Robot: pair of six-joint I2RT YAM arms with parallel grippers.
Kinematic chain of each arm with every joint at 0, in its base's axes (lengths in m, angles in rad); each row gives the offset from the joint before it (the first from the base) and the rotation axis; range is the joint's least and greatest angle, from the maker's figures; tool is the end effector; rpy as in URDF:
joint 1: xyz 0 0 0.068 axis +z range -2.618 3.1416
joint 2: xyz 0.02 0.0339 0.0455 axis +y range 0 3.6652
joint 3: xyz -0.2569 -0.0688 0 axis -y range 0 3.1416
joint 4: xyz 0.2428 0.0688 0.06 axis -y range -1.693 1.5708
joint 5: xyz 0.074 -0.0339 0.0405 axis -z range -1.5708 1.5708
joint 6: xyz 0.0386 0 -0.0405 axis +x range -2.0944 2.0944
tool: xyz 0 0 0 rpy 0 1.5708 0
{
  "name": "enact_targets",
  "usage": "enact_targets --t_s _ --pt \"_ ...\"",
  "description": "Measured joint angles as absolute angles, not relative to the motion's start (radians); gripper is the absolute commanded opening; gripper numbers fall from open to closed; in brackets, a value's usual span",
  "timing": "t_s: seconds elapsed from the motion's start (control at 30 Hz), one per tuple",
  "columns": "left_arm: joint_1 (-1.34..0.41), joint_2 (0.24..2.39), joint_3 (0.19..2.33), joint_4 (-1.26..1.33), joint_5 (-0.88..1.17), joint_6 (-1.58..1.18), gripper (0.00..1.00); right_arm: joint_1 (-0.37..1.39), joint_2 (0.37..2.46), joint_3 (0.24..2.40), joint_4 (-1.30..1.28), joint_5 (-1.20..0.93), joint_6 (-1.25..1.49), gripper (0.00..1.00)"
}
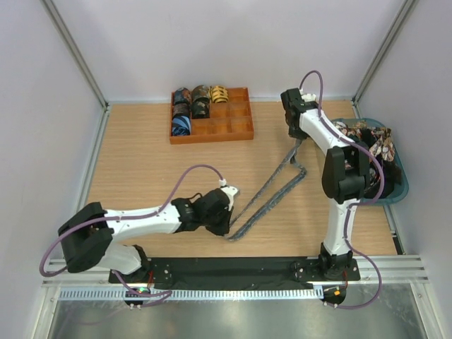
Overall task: Roll the ties
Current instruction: Flatten the tie
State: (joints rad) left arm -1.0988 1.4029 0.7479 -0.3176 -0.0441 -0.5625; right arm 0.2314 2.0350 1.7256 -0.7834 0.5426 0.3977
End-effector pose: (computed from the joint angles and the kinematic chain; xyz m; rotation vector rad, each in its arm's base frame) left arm 0.1241 -0.2393 0.1735 0.6848 2.5604 -0.5640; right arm 0.4268 0.0801 0.2314 0.3747 2.4653 -0.4705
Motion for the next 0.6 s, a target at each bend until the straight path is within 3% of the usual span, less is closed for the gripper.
enact_targets --t_s 0.3,0.4,0.43,0.5,0.53,0.6 --pt "-0.827 1.34 0.481 0.111 0.454 -0.807 0.07 0.252 2.223 1.985 -0.97 0.645 0.318 0.04" --pt "-0.783 1.407 0.445 0.209 0.535 -0.856 0.14 0.279 2.311 2.059 -1.001 0.667 0.305 0.1" --pt "-0.774 1.429 0.438 0.229 0.553 -0.863 0.31 0.288 2.342 2.084 -1.008 0.673 0.301 0.13" --pt "-0.763 1.454 0.433 0.234 0.567 -0.868 0.37 0.303 2.404 2.131 -1.012 0.686 0.292 0.19" --pt "-0.76 1.458 0.433 0.223 0.565 -0.86 0.43 0.309 2.429 2.148 -1.011 0.691 0.289 0.28" --pt "-0.757 1.449 0.435 0.188 0.547 -0.841 0.48 0.322 2.463 2.165 -1.002 0.697 0.282 0.36"
